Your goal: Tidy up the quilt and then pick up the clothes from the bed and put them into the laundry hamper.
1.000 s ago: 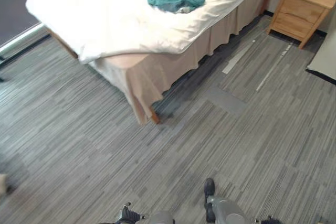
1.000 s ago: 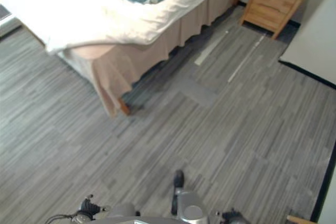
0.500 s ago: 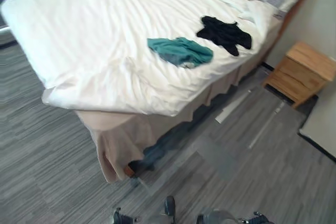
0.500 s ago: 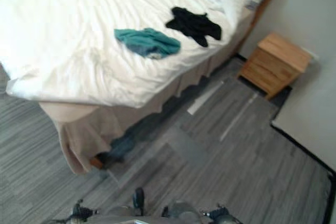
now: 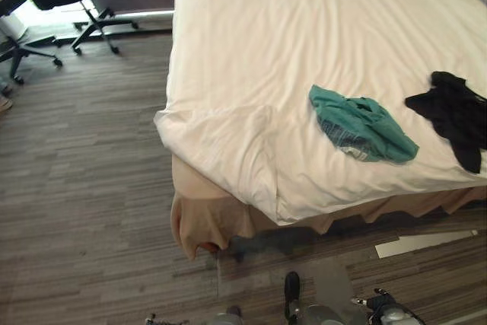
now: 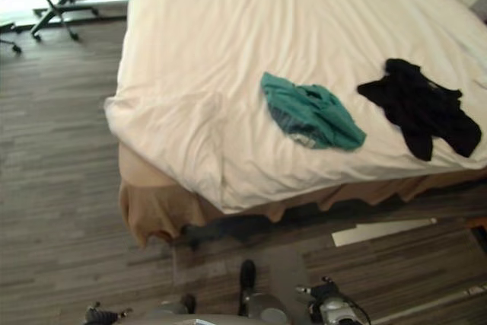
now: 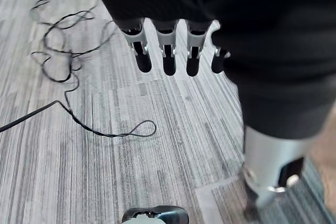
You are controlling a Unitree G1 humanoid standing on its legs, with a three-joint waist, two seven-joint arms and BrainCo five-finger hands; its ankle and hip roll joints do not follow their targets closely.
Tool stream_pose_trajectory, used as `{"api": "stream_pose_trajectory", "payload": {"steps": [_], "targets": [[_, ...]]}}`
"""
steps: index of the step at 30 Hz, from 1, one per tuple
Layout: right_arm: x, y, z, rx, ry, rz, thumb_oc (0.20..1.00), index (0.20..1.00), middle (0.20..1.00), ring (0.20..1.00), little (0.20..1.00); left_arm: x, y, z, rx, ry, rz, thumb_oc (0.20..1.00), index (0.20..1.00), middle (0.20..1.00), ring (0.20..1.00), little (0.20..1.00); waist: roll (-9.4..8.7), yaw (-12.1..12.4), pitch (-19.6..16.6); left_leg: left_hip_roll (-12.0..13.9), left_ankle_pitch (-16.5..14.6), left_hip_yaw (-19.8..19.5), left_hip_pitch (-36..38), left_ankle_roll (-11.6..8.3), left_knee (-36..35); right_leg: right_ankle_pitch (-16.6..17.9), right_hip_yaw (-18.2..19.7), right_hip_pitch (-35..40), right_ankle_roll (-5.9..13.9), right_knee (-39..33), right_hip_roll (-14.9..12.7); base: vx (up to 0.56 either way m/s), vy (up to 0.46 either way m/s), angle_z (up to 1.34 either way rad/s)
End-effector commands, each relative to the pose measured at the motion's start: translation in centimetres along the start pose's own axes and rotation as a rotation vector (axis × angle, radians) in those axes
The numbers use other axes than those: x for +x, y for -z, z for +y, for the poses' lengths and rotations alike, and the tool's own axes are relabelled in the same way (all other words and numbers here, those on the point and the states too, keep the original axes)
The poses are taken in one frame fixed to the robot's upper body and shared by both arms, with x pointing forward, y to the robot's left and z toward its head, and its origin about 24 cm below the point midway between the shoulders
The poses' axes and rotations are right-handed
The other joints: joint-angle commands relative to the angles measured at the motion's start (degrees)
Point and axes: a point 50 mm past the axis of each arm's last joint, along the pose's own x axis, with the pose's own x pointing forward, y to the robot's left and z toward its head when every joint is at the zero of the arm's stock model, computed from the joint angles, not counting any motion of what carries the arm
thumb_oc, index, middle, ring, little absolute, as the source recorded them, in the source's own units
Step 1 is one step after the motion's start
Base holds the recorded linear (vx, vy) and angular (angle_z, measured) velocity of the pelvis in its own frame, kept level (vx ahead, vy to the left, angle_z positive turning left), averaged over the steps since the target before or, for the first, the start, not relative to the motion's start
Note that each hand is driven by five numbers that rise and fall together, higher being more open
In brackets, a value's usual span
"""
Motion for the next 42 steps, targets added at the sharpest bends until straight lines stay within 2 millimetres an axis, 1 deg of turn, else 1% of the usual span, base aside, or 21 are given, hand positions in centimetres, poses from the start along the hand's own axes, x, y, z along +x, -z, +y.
{"api": "stream_pose_trajectory", "payload": {"steps": [1, 3, 4, 6, 8, 9, 10, 11, 14, 16, 18, 19, 20, 24, 28, 31, 32, 37, 39, 40, 42], "targets": [[0.0, 2.2, -2.0, -0.027, 0.07, 0.062, 1.0, 1.0, 1.0, 1.0, 1.0, 0.9, -4.7, 4.7, -0.199, -0.207, -0.147, 1.0, 1.0, 1.0, 1.0, 1.0, 2.59, -1.24, 1.29, 1.67, 6.79, 8.3, -3.75, -0.87, -1.05, -7.14, -1.95, 5.08, 11.44, 1.61, -5.85, -0.01, -0.038, 0.83], [-0.1, 3.0, -2.0, -0.021, 0.082, 0.077, 1.0, 1.0, 1.0, 1.0, 1.0, 0.4, -6.7, 7.6, -0.289, -0.314, -0.278, 1.0, 1.0, 1.0, 1.0, 1.0, 3.62, -1.47, 0.61, 2.38, 7.24, 10.87, -2.8, -1.15, -2.83, -7.6, -2.42, 5.62, 11.37, 1.67, -5.17, 0.07, -0.012, 0.93], [-0.3, 3.6, -1.7, -0.029, 0.078, 0.08, 1.0, 1.0, 1.0, 1.0, 1.0, -0.5, -8.7, 10.6, -0.359, -0.431, -0.407, 1.0, 1.0, 1.0, 1.0, 1.0, 4.19, -1.75, -0.11, 2.54, 7.36, 10.33, -2.03, -1.3, -3.46, -8.33, -2.39, 5.81, 11.14, 2.38, -4.78, 0.08, -0.011, 0.45], [-0.5, 4.0, -1.4, -0.025, 0.073, 0.085, 1.0, 1.0, 1.0, 1.0, 1.0, -1.0, -10.0, 11.7, -0.357, -0.472, -0.475, 1.0, 1.0, 1.0, 1.0, 1.0, 4.22, -1.97, -0.19, 2.68, 7.57, 10.55, -1.82, -1.42, -3.49, -8.74, -2.47, 5.79, 11.06, 2.92, -4.69, 0.06, 0.007, -0.27], [-0.8, 4.7, -0.9, -0.036, 0.05, 0.068, 1.0, 1.0, 1.0, 1.0, 1.0, -4.6, -16.0, 15.5, -0.194, -0.6, -0.804, 1.0, 1.0, 1.0, 1.0, 1.0, 4.03, -2.43, -0.12, 2.86, 6.86, 11.09, -0.2, -1.26, -3.97, -9.97, -1.63, 5.58, 10.94, 5.09, -4.39, 0.07, 0.017, -0.13], [-0.8, 4.7, -0.9, -0.036, 0.05, 0.067, 1.0, 1.0, 1.0, 1.0, 1.0, -4.7, -16.0, 15.5, -0.193, -0.601, -0.804, 1.0, 1.0, 1.0, 1.0, 1.0, 4.0, -2.41, -0.22, 2.84, 7.04, 11.12, -0.39, -1.24, -4.0, -9.81, -1.59, 5.38, 10.92, 5.05, -4.4, 0.04, 0.026, -0.08], [-0.8, 4.6, -0.9, -0.047, 0.037, 0.059, 1.0, 1.0, 1.0, 1.0, 1.0, -6.7, -19.3, 16.8, -0.124, -0.636, -0.951, 1.0, 1.0, 1.0, 1.0, 1.0, 4.01, -3.25, -0.02, 2.93, 6.78, 11.72, -0.21, -1.19, -3.87, -9.91, -0.93, 4.72, 10.98, 5.95, -4.29, -0.01, 0.017, -0.05], [-0.8, 4.6, -0.9, -0.046, 0.037, 0.058, 1.0, 1.0, 1.0, 1.0, 1.0, -6.7, -19.3, 16.8, -0.123, -0.636, -0.952, 1.0, 1.0, 1.0, 1.0, 1.0, 3.97, -3.15, 0.02, 2.93, 6.75, 11.78, -0.19, -1.19, -3.84, -9.97, -0.86, 4.66, 10.98, 6.06, -4.29, 0.0, 0.028, -0.03], [-0.6, 3.9, -0.9, -0.083, 0.018, 0.028, 1.0, 1.0, 1.0, 1.0, 1.0, -9.9, -24.4, 15.8, -0.015, -0.616, -1.169, 1.0, 1.0, 1.0, 1.0, 1.0, 3.98, -4.69, 0.62, 3.01, 6.31, 12.93, -0.01, -1.02, -3.91, -9.62, 0.53, 2.86, 11.26, 6.89, -4.2, -0.01, 0.039, -0.17], [-0.3, 2.2, -1.1, -0.11, 0.018, -0.018, 1.0, 1.0, 1.0, 1.0, 1.0, -12.6, -28.5, 13.4, 0.122, -0.572, -1.322, 1.0, 1.0, 1.0, 1.0, 1.0, 4.11, -6.69, 1.35, 3.04, 6.09, 14.53, -0.37, -0.83, -4.21, -8.87, 2.22, 0.32, 11.71, 7.39, -4.02, -0.08, 0.07, -0.33], [-0.1, 0.8, -1.6, -0.124, 0.027, -0.062, 1.0, 1.0, 1.0, 1.0, 1.0, -14.0, -31.4, 12.3, 0.231, -0.573, -1.381, 1.0, 1.0, 1.0, 1.0, 1.0, 4.24, -7.97, 2.25, 3.03, 5.88, 15.85, -0.98, -0.7, -4.4, -8.47, 3.92, -2.04, 12.05, 8.09, -3.7, -0.09, 0.069, -0.44], [-0.1, 0.7, -1.6, -0.122, 0.027, -0.062, 1.0, 1.0, 1.0, 1.0, 1.0, -14.1, -31.5, 12.3, 0.231, -0.574, -1.384, 1.0, 1.0, 1.0, 1.0, 1.0, 4.22, -7.78, 2.17, 3.02, 6.06, 15.94, -1.22, -0.7, -4.41, -8.26, 4.03, -2.3, 12.02, 8.02, -3.69, -0.11, 0.078, -0.45], [0.0, -0.4, -1.9, -0.154, 0.033, -0.099, 1.0, 1.0, 1.0, 1.0, 1.0, -15.3, -34.4, 11.7, 0.348, -0.621, -1.402, 1.0, 1.0, 1.0, 1.0, 1.0, 4.34, -9.4, 2.89, 2.92, 6.18, 16.98, -2.48, -0.6, -4.19, -7.47, 5.4, -4.74, 12.27, 8.4, -3.41, -0.12, 0.065, -0.41], [0.3, -2.2, -2.6, -0.173, 0.072, -0.14, 1.0, 1.0, 1.0, 1.0, 1.0, -17.5, -39.1, 10.3, 0.548, -0.706, -1.393, 1.0, 1.0, 1.0, 1.0, 1.0, 4.39, -11.18, 4.82, 2.91, 6.39, 18.28, -6.15, -0.37, -2.97, -6.27, 6.95, -9.6, 12.76, 9.59, -3.13, -0.09, 0.037, -0.44], [0.3, -2.5, -2.7, -0.168, 0.089, -0.138, 1.0, 1.0, 1.0, 1.0, 1.0, -18.1, -40.6, 9.7, 0.637, -0.748, -1.359, 1.0, 1.0, 1.0, 1.0, 1.0, 4.36, -11.78, 5.9, 2.97, 6.44, 18.48, -8.35, -0.37, -1.76, -5.87, 7.41, -11.77, 12.96, 10.17, -3.32, -0.05, -0.002, -0.18], [0.4, -1.7, -2.6, -0.179, 0.089, -0.107, 1.0, 1.0, 1.0, 1.0, 1.0, -16.7, -40.4, 8.8, 0.758, -0.739, -1.274, 1.0, 1.0, 1.0, 1.0, 1.0, 4.25, -12.37, 6.75, 3.09, 6.34, 18.66, -9.17, -0.45, -0.95, -5.73, 7.47, -12.4, 13.07, 10.21, -3.44, -0.03, -0.008, -0.17], [0.4, -1.2, -2.8, -0.179, 0.092, -0.091, 1.0, 1.0, 1.0, 1.0, 1.0, -15.3, -39.7, 8.3, 0.892, -0.742, -1.215, 0.2, 0.2, 0.2, 0.2, 0.2, 4.23, -12.6, 6.8, 3.26, 6.14, 18.84, -9.06, -0.52, -0.63, -5.8, 7.53, -12.24, 13.05, 10.28, -3.47, 0.0, -0.005, -0.11], [0.3, -0.6, -3.3, -0.141, 0.112, -0.073, 1.0, 1.0, 1.0, 1.0, 1.0, -11.4, -36.6, 7.0, 1.053, -0.654, -1.084, 0.2, 0.2, 0.2, 0.2, 0.2, 4.43, -12.68, 6.28, 3.29, 5.75, 19.15, -7.4, -0.65, -1.04, -6.1, 7.3, -10.75, 13.12, 10.04, -3.48, 0.03, 0.01, 0.02], [0.4, -1.1, -4.3, -0.077, 0.146, -0.088, 1.0, 1.0, 1.0, 1.0, 1.0, -7.7, -32.3, 6.8, 1.04, -0.542, -0.967, 0.2, 0.2, 0.2, 0.2, 0.2, 5.14, -11.98, 5.3, 3.09, 5.64, 19.03, -4.88, -0.74, -2.45, -6.72, 6.94, -8.4, 13.04, 9.59, -3.56, 0.06, 0.03, -0.03], [0.4, -1.1, -4.3, -0.078, 0.146, -0.088, 1.0, 1.0, 1.0, 1.0, 1.0, -7.7, -32.3, 6.8, 1.04, -0.542, -0.966, 0.2, 0.2, 0.2, 0.2, 0.2, 5.13, -12.01, 5.19, 3.08, 5.82, 19.05, -5.02, -0.75, -2.53, -6.53, 6.96, -8.52, 13.01, 9.47, -3.56, 0.06, 0.028, -0.04], [0.4, -2.1, -5.1, -0.047, 0.167, -0.123, 1.0, 1.0, 1.0, 1.0, 1.0, -5.3, -28.8, 7.7, 1.016, -0.492, -0.866, 0.2, 0.2, 0.2, 0.2, 0.2, 5.56, -11.4, 4.54, 2.87, 5.73, 18.86, -3.33, -0.77, -3.56, -6.92, 6.59, -6.84, 12.99, 9.12, -3.63, 0.05, 0.028, 0.01]]}}
